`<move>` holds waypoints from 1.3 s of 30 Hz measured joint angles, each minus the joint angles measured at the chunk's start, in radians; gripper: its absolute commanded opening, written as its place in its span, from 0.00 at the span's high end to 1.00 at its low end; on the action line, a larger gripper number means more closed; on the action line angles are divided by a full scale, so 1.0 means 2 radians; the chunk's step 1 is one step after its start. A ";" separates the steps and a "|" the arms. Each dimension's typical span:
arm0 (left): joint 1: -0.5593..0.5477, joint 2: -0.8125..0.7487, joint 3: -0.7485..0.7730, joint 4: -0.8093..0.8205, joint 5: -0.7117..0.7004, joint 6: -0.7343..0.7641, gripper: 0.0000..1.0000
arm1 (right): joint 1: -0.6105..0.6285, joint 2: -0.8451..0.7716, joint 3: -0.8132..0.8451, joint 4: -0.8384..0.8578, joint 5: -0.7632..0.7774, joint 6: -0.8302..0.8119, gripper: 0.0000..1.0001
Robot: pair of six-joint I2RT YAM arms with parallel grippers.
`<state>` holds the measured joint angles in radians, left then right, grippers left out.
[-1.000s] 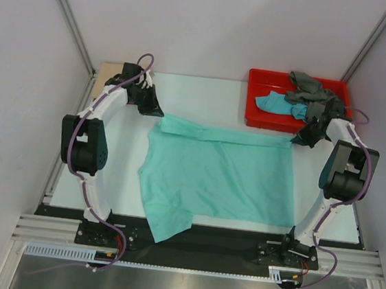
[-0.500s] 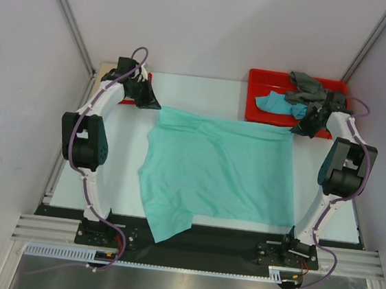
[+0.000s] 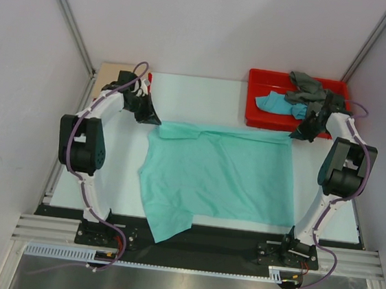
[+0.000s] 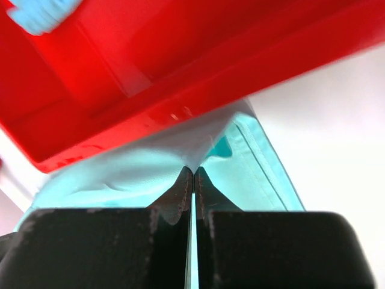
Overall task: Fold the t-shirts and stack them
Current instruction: Fold the tshirt
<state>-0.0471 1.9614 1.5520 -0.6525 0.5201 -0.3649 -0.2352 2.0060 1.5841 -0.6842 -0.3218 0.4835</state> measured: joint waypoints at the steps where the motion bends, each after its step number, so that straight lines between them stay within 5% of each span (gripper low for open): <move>1: 0.000 -0.006 -0.013 -0.001 0.002 0.001 1.00 | 0.000 -0.001 -0.004 -0.003 0.001 -0.003 1.00; 17: 0.001 -0.126 -0.118 -0.006 0.055 0.004 0.99 | -0.006 -0.062 -0.057 -0.059 0.022 -0.026 1.00; 39: 0.015 -0.153 -0.193 -0.022 0.056 0.019 1.00 | -0.009 -0.064 -0.109 -0.063 0.033 -0.029 1.00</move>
<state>-0.0162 1.6562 1.1660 -0.6956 0.6331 -0.3279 -0.2531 1.8790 1.3666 -0.8097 -0.2554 0.4252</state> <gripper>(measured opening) 0.006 0.012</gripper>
